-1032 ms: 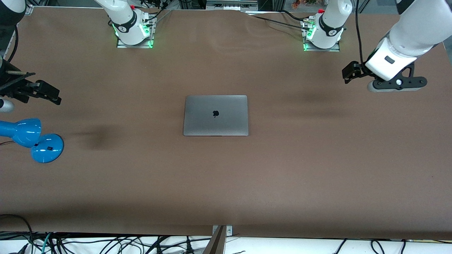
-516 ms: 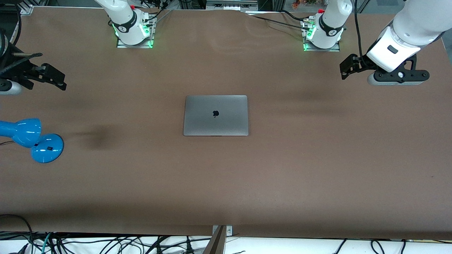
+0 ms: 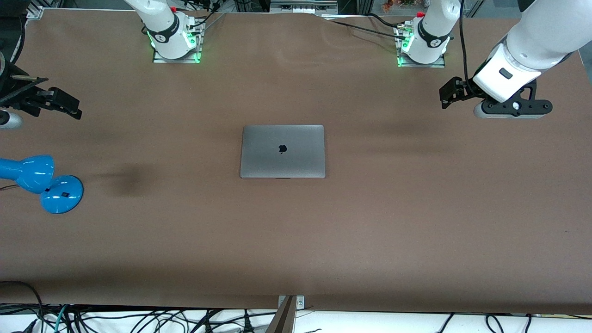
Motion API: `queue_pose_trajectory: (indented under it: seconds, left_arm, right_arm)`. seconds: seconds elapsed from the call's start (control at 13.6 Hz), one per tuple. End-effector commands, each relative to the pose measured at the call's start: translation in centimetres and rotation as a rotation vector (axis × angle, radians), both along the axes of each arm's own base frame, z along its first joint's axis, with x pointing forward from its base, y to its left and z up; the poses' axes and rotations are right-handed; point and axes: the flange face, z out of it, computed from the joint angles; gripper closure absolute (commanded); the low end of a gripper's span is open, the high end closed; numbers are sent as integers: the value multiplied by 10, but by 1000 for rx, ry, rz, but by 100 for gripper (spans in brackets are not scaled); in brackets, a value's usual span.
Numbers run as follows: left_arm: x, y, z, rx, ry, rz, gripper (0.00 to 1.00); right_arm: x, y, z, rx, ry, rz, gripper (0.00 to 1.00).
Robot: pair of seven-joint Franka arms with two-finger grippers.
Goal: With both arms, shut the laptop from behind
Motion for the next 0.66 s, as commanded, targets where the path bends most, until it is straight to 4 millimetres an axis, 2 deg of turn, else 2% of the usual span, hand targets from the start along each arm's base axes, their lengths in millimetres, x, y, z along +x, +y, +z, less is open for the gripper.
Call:
queue_pose_trajectory:
  seconds: [0.0,0.29,0.59]
  left_arm:
    - [6,-3,0,-26,5,-4,0]
    - [6,0,0,-24,13,17,0]
    - [11,-15,-1,-30,5,30,0]
  right_arm:
    - [-13,13,3,-10,-1,27,0]
    - [-13,13,0,-5,7,29,0]
    - [-12,13,-2,-5,10,30,0]
